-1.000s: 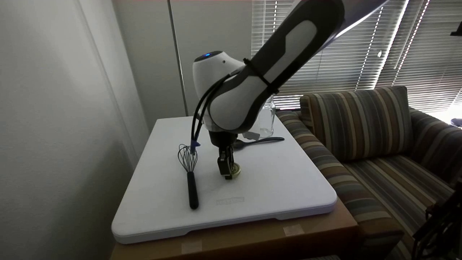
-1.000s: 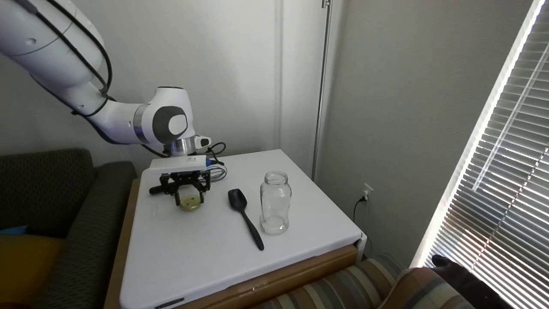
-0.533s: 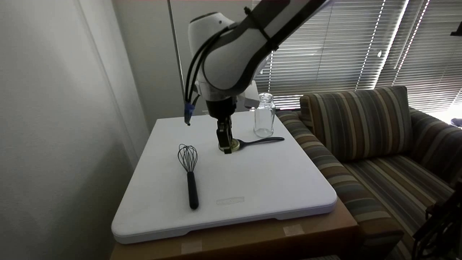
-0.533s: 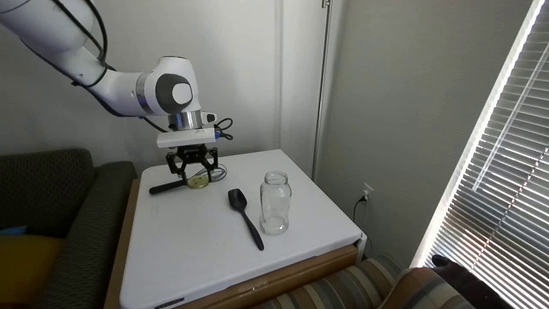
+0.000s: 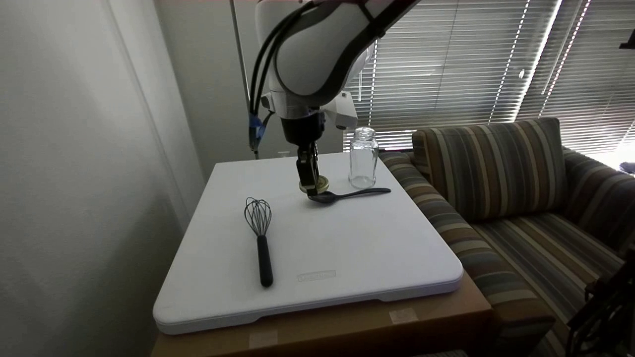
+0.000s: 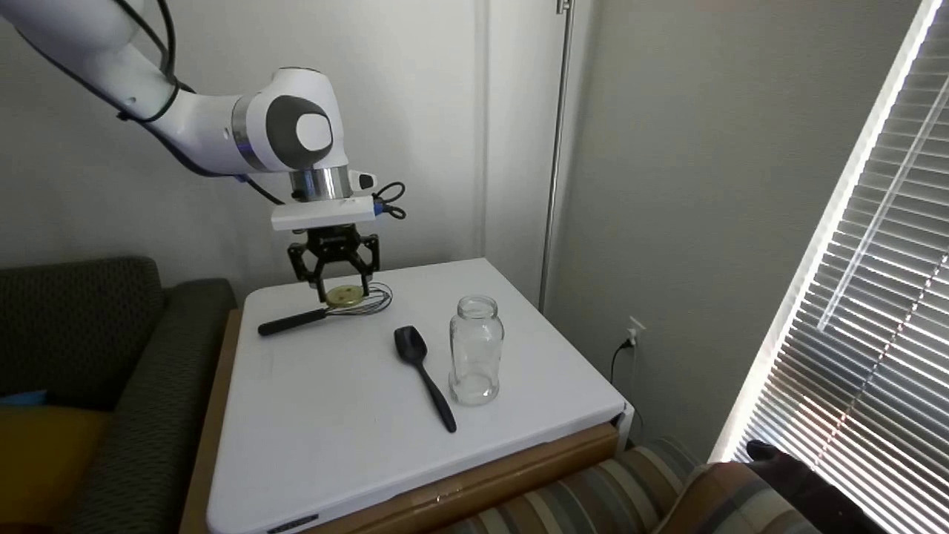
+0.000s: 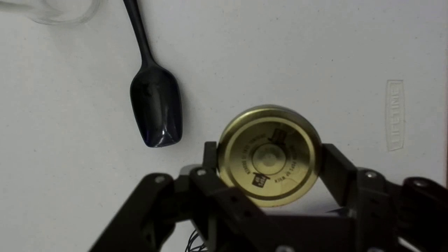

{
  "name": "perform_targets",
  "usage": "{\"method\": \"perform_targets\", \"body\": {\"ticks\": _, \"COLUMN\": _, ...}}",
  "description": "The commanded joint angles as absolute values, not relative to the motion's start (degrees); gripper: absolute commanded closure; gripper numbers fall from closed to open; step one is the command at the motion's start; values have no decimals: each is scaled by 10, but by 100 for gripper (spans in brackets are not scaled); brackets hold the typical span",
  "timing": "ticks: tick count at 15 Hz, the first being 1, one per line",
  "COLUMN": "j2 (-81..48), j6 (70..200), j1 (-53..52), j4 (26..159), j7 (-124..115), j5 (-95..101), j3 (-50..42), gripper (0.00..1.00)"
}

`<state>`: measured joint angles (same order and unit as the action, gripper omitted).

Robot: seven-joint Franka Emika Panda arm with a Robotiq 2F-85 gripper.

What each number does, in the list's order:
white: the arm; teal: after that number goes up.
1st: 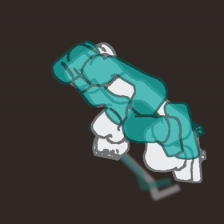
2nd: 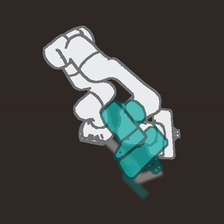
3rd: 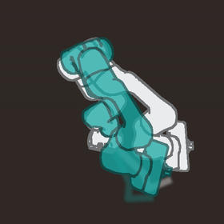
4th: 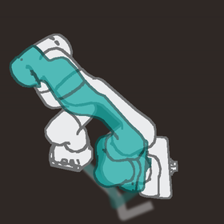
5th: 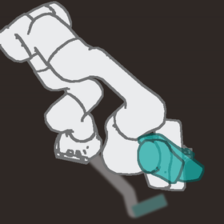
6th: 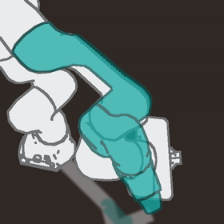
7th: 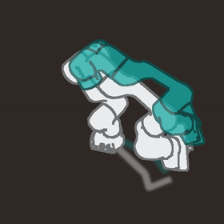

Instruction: Put the metal lid on the jar

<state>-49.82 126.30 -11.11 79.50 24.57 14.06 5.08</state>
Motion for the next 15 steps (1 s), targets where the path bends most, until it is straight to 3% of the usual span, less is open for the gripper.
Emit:
{"method": "perform_targets", "body": {"ticks": 1, "j2": -509, "j6": 1259, "j1": -117, "j4": 786, "j7": 228, "j5": 156, "j3": 48, "gripper": 52}}
{"method": "perform_targets", "body": {"ticks": 15, "j2": -533, "j6": 1152, "j1": -101, "j4": 600, "j7": 75, "j5": 203, "j3": -57, "gripper": 52}}
